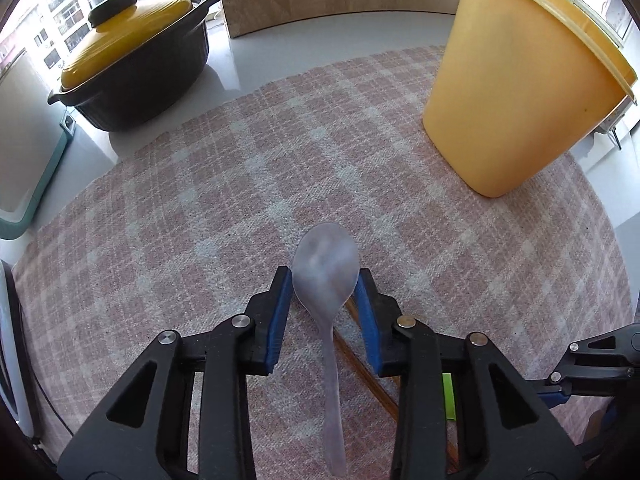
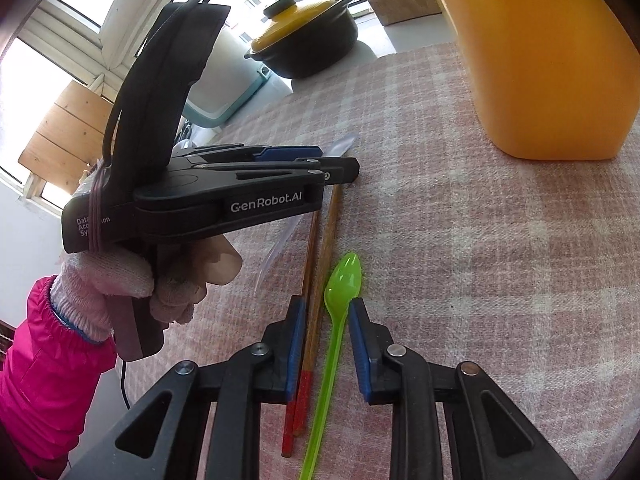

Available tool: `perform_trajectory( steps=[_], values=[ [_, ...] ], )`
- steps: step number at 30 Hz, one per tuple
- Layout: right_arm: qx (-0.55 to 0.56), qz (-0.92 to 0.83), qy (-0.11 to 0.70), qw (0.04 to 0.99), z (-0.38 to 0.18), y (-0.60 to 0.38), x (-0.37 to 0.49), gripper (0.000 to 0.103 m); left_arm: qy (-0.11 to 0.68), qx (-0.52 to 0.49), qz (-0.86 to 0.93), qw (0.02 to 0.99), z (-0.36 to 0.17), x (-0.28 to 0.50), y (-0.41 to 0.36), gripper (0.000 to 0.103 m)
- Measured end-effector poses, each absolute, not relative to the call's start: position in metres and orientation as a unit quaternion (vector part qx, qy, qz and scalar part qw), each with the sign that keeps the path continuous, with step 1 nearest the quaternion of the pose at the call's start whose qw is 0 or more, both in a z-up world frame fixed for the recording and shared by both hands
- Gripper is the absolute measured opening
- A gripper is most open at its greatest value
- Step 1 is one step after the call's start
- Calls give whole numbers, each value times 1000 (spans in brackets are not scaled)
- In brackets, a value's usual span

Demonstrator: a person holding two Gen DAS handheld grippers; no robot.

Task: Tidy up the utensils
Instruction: 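Grasp the clear plastic spoon with the left gripper while the right gripper lowers onto the green spoon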

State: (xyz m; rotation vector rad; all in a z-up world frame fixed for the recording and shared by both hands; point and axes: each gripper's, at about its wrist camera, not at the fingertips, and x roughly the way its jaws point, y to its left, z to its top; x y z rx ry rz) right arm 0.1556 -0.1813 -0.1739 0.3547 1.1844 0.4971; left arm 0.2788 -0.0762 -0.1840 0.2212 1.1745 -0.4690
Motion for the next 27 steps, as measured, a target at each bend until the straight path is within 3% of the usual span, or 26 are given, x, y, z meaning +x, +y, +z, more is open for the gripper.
perform_trajectory(
  steps=[15, 27],
  values=[
    [139, 217, 572, 779, -185, -165, 178, 23, 552, 15, -235, 800, -176, 290, -44, 32],
    [12, 214, 585, 782, -182, -123, 195, 29, 546, -22, -228, 806, -175, 287, -18, 31]
  ],
)
